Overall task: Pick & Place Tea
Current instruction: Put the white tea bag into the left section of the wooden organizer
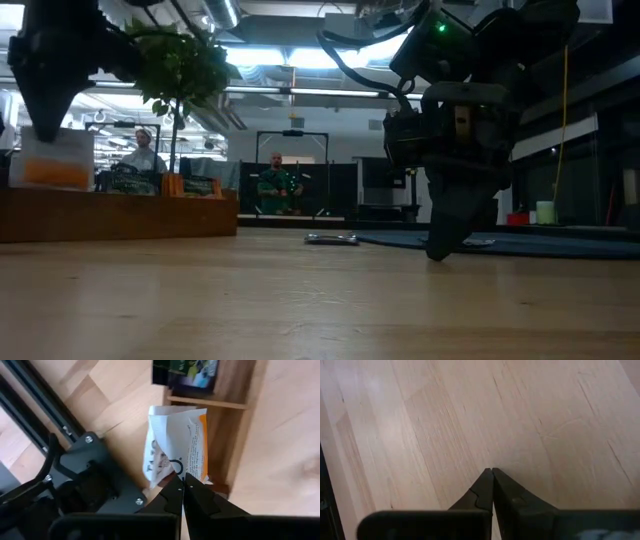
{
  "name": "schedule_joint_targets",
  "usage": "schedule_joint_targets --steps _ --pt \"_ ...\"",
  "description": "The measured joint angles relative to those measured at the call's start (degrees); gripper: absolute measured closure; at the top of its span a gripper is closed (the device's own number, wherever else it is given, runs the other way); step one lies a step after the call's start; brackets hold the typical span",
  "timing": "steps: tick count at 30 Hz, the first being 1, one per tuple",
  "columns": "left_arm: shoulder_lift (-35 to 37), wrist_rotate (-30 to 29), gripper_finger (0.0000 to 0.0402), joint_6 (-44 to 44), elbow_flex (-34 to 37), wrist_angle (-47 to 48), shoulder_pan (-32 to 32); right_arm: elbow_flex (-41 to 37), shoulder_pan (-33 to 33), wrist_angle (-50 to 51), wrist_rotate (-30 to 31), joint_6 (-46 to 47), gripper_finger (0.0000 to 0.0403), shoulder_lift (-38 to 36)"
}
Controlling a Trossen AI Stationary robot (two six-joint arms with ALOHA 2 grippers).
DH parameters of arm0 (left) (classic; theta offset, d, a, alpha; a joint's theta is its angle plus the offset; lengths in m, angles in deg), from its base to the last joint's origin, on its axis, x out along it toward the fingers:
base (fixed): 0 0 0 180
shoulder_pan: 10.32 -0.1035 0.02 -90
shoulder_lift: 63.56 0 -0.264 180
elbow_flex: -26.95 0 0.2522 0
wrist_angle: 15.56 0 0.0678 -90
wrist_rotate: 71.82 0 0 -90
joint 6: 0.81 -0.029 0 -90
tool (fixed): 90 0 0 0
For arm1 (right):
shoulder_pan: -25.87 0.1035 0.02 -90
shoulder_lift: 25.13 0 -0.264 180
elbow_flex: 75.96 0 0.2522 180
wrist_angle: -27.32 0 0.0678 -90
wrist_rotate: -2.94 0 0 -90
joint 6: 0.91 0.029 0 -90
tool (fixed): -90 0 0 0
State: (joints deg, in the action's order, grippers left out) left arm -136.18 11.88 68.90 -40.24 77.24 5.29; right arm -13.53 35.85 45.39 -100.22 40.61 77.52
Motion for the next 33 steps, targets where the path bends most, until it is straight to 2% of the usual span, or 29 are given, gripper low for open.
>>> schedule_joint_targets --steps 17,27,33 --pt "0.0 -1.7 0.0398 0.5 6.7 -4.3 0.0 0.0 0.0 0.0 0.0 0.0 0.0389 0.0" --pt "0.0 -3.0 0.0382 -2.0 7.1 -4.3 0.0 0.0 0.0 0.0 0.0 0.0 0.0389 0.0" --pt "0.0 -2.1 0.0359 -2.0 7.1 -4.4 0.0 0.0 0.0 0.0 0.0 0.0 0.0389 0.0"
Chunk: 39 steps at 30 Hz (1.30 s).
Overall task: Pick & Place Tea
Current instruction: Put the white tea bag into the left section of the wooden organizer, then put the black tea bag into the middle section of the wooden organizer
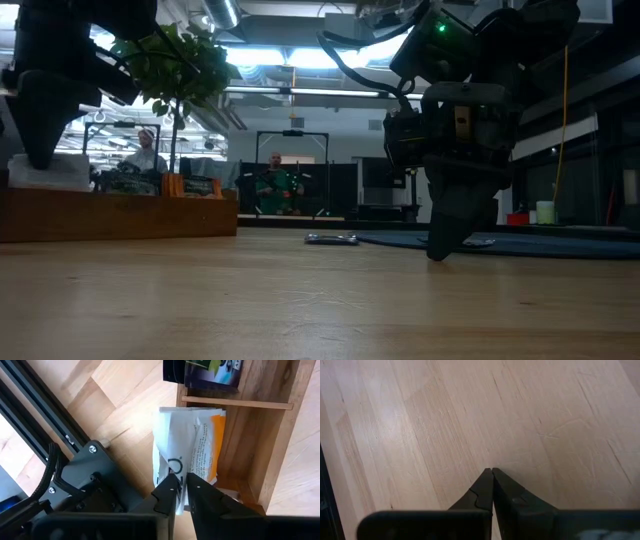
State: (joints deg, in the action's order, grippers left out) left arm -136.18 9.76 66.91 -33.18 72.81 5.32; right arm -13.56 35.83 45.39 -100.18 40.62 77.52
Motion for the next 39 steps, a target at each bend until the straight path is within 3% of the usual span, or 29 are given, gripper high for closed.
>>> schedule_joint_targets --steps 10,23,34,39 --pt "0.0 -1.1 0.0319 0.5 -3.2 0.1 0.0 0.0 0.0 0.0 0.0 0.0 0.0389 0.0" --pt "0.0 -8.3 0.032 3.9 -11.7 -0.9 0.0 0.0 0.0 0.0 -0.2 -0.1 0.0389 0.0" --pt "-1.3 -12.6 0.0325 -1.5 -13.2 -31.9 0.0 0.0 -1.0 -2.1 2.0 -2.9 0.0389 -0.7" --pt "-5.1 -13.6 0.0327 -3.4 -13.2 -39.3 0.0 4.3 -0.3 5.5 10.6 -9.2 0.0397 -5.1"
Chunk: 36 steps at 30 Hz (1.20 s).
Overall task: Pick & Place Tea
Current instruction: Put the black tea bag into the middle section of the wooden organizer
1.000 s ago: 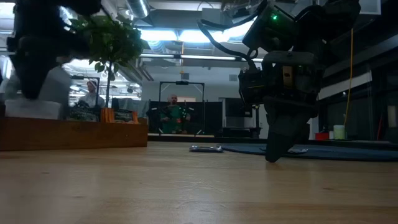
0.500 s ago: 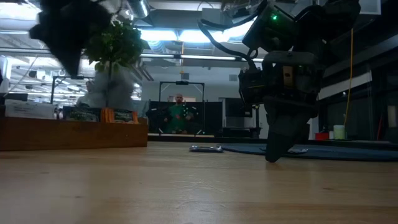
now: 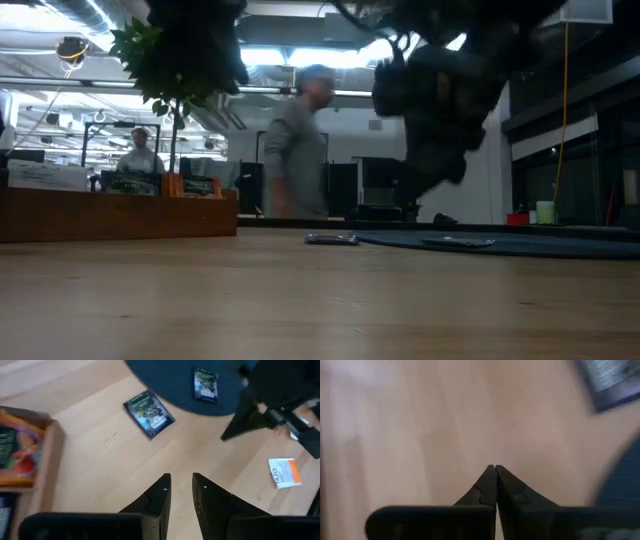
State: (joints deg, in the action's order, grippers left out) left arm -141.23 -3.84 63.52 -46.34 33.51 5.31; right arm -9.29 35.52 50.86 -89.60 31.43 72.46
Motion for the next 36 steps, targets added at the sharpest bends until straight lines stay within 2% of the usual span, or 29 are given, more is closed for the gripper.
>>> schedule_joint_targets --steps 4,7,12,19,28,36 --pt "-3.8 0.3 0.0327 0.7 0.0 -1.8 0.0 4.1 -0.3 7.0 6.8 -4.5 0.039 -1.7" --pt "-5.9 2.0 0.0327 1.6 0.0 -2.1 -0.1 5.6 -2.1 7.6 7.4 -7.3 0.0391 -1.2" --pt "-5.2 4.5 0.0327 -0.3 0.0 -1.6 0.5 7.8 -5.9 5.9 6.6 -9.1 0.0397 2.1" --pt "0.8 8.7 0.0327 -11.7 -1.5 -2.8 2.7 12.5 -10.2 5.5 5.0 -10.4 0.0394 8.2" --pt "6.0 5.7 0.0327 -13.1 -1.5 -1.0 3.5 20.1 -12.1 8.3 3.5 -10.3 0.0389 17.0" --pt "5.8 5.0 0.0327 -14.8 -1.5 -0.6 3.4 18.7 -9.9 9.3 -3.6 -10.3 0.0397 18.0"
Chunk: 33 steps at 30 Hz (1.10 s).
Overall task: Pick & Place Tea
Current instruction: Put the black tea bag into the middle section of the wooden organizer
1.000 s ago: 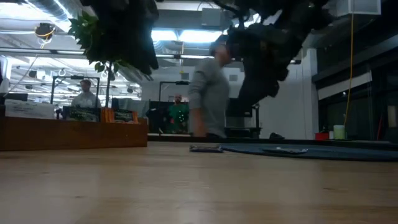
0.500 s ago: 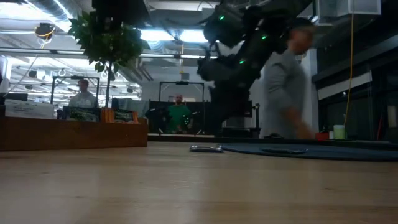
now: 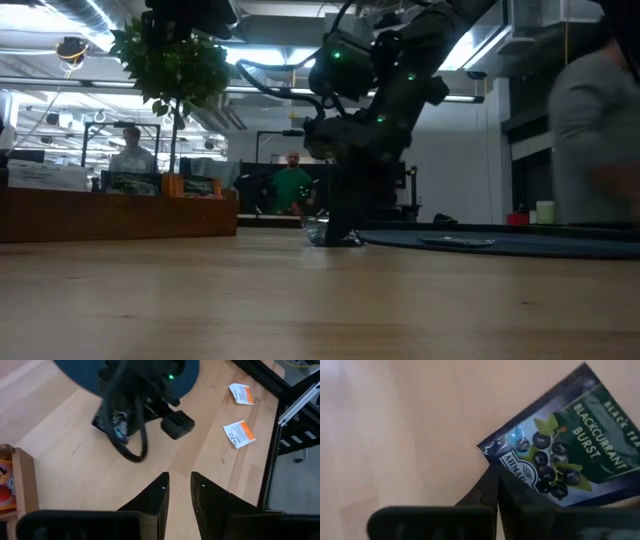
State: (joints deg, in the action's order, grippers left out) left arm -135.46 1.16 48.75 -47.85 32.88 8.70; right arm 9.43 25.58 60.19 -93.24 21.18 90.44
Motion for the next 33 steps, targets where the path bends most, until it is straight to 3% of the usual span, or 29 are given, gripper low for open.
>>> schedule_joint_targets --steps 16,18,24,33 --pt "0.0 -2.9 0.0327 -1.4 0.0 -0.1 0.0 -2.1 9.6 6.3 -10.3 0.3 0.0388 -2.0" --pt "0.0 -2.9 0.0327 -2.3 0.0 -0.1 0.0 -2.4 10.2 6.1 -8.3 1.5 0.0386 -3.8" --pt "0.0 -3.1 0.0327 -3.6 0.0 -0.2 0.0 -2.2 6.7 2.8 6.1 3.1 0.0398 -8.4" --pt "0.0 -4.0 0.0327 -4.3 0.0 -0.2 -0.2 -2.1 -0.6 -3.4 8.0 1.0 0.0387 -5.2"
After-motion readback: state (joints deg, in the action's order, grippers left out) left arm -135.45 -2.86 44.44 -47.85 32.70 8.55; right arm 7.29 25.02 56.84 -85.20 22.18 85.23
